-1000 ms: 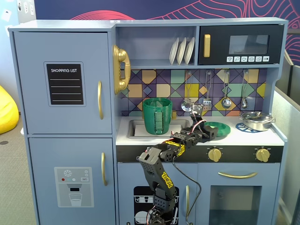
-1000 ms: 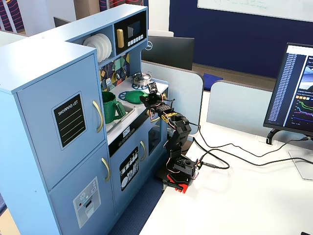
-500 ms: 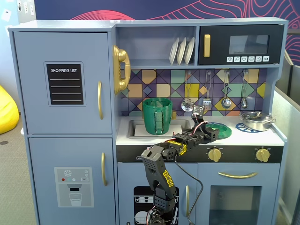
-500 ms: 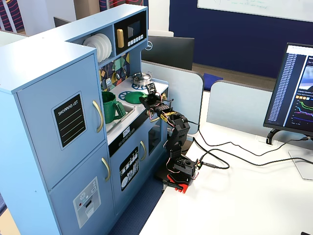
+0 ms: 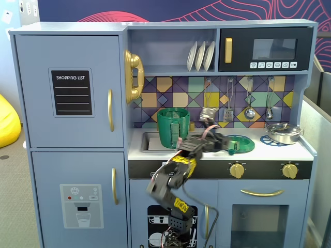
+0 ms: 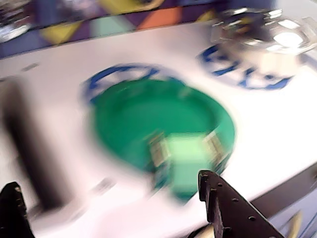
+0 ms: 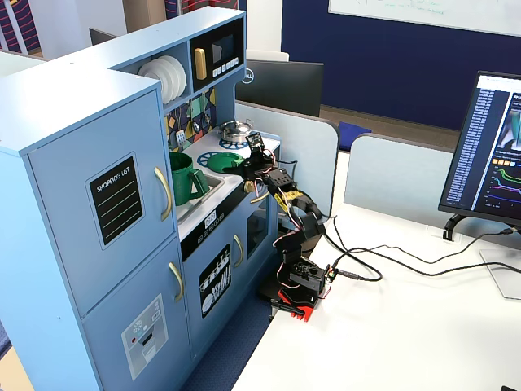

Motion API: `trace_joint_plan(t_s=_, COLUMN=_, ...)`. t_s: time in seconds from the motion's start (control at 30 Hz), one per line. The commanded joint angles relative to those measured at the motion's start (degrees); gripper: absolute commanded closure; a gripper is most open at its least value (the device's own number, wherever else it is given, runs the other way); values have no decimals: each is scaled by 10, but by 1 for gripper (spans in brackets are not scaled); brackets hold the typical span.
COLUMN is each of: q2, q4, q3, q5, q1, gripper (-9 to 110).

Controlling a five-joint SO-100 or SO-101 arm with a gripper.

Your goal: Take off the lid from the green recipient and place it on the counter

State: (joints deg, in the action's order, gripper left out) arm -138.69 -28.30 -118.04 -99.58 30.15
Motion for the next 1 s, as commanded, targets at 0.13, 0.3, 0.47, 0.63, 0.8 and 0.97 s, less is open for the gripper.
trace_joint_plan(t_s=0.13, q2=-223, q4=-373, q3=-5, q5=-39, q1=-103, gripper=56)
trace_joint_plan(t_s=0.3, q2=-269, q4=-434, q3=-83, q5=-37, q1=-150, gripper=57)
trace_joint_plan(t_s=0.47, q2=-312, q4=-362, q3=-249, q5=-14, q1=-207, gripper=59)
trace_joint_plan(t_s=0.63, q2=-335, q4=-264, q3=-404, q5=28, q1=-238, gripper=60)
trace_joint_plan(t_s=0.8, q2=-358, q4=-259, q3=-481, q5=16, q1=-255, gripper=64)
trace_joint_plan(t_s=0.97, q2=-388, q4=-320, q3=-519, q5=31, q1=-258, gripper=68)
